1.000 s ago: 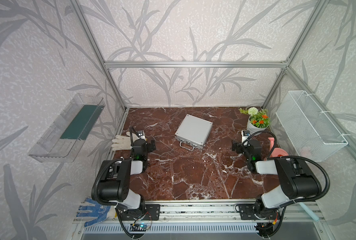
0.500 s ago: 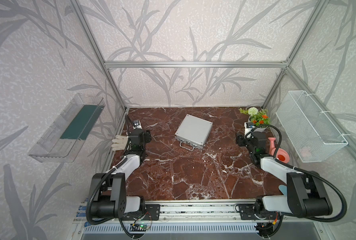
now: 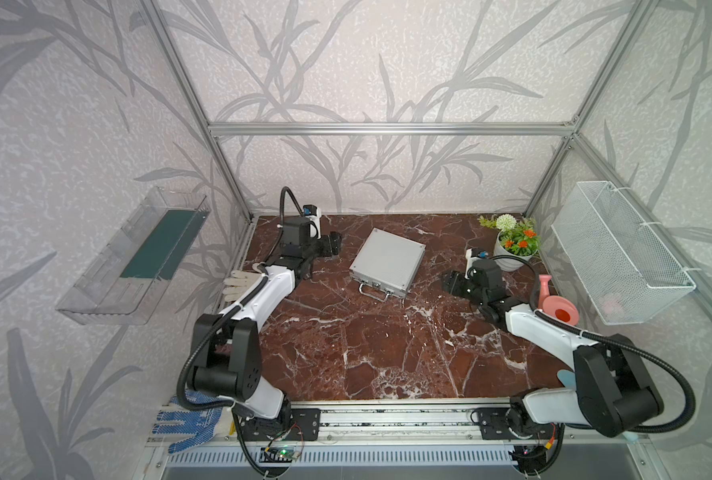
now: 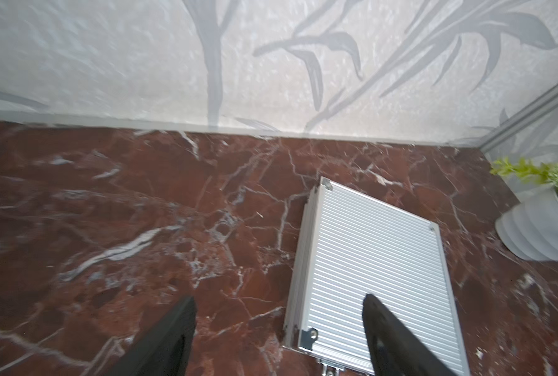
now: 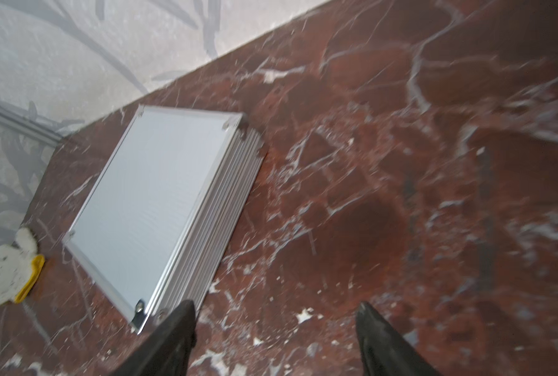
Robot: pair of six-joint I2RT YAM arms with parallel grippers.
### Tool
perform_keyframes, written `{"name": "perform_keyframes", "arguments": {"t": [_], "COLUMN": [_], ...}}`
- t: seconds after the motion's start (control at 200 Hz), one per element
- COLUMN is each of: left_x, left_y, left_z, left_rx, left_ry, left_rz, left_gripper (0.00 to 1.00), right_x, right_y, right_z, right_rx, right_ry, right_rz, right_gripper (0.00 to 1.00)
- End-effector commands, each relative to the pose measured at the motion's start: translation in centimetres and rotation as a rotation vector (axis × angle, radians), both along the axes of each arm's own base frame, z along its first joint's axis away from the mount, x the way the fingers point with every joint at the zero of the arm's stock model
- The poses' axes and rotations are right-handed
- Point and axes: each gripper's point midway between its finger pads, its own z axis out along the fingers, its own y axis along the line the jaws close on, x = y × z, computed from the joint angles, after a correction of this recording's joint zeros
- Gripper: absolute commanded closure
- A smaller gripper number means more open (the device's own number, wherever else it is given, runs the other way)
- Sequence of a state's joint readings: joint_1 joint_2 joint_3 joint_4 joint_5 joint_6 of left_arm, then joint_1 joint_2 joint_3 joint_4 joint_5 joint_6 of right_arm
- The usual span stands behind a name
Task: Open the poker set cases
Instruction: Adjust the poker set case at the center of the board.
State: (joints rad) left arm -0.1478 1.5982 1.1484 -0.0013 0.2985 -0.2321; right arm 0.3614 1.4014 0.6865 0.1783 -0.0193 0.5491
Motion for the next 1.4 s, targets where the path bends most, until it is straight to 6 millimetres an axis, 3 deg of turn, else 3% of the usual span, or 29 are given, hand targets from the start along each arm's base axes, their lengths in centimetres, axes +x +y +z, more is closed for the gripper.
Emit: {"name": "perform_keyframes", "arguments": {"t": [0.0, 0.09, 0.185, 0.265, 0.53, 0.56, 0.885, 1.135, 1.395], "left_x": [-1.8, -1.5, -0.9, -0.7, 0.1, 0.0, -0.5, -1.2, -2.7], "left_y": [-3.0, -4.3, -5.1, -6.1, -8.1, -8.1, -8.2, -8.9, -10.5], "left_z": [-2.9, -5.0, -7.7, -8.9, -10.5, -10.8, -12.2, -13.2, -13.0], "left_rx": [-0.088, -0.138, -0.162, -0.172, -0.215, -0.217, -0.235, -0.241, -0.245], "left_ry": [0.174, 0.251, 0.366, 0.403, 0.425, 0.435, 0.456, 0.469, 0.468], "left_rz": [-0.149, -0.199, -0.186, -0.205, -0.236, -0.235, -0.225, -0.231, -0.257], "left_gripper": [0.18, 0.18, 0.26, 0.30, 0.35, 0.36, 0.47, 0.49, 0.56], "right_x": [-0.3, -0.2, 0.2, 0.6, 2.7, 2.8, 4.3, 4.5, 4.4], "right_y": [2.5, 4.2, 5.6, 6.4, 9.1, 9.3, 10.9, 10.9, 10.5], "right_z": [0.4, 0.0, -0.9, -1.6, -2.4, -3.5, -5.7, -6.3, -7.0], "right_rx": [0.036, 0.112, 0.126, 0.142, 0.202, 0.192, 0.211, 0.132, 0.092], "right_ry": [0.032, 0.045, 0.065, 0.084, 0.094, 0.113, 0.142, 0.170, 0.223], "right_rz": [-0.002, -0.013, -0.022, -0.030, 0.001, -0.003, 0.004, 0.039, 0.098], "right_gripper": [0.22, 0.22, 0.23, 0.25, 0.32, 0.33, 0.47, 0.53, 0.54]}}
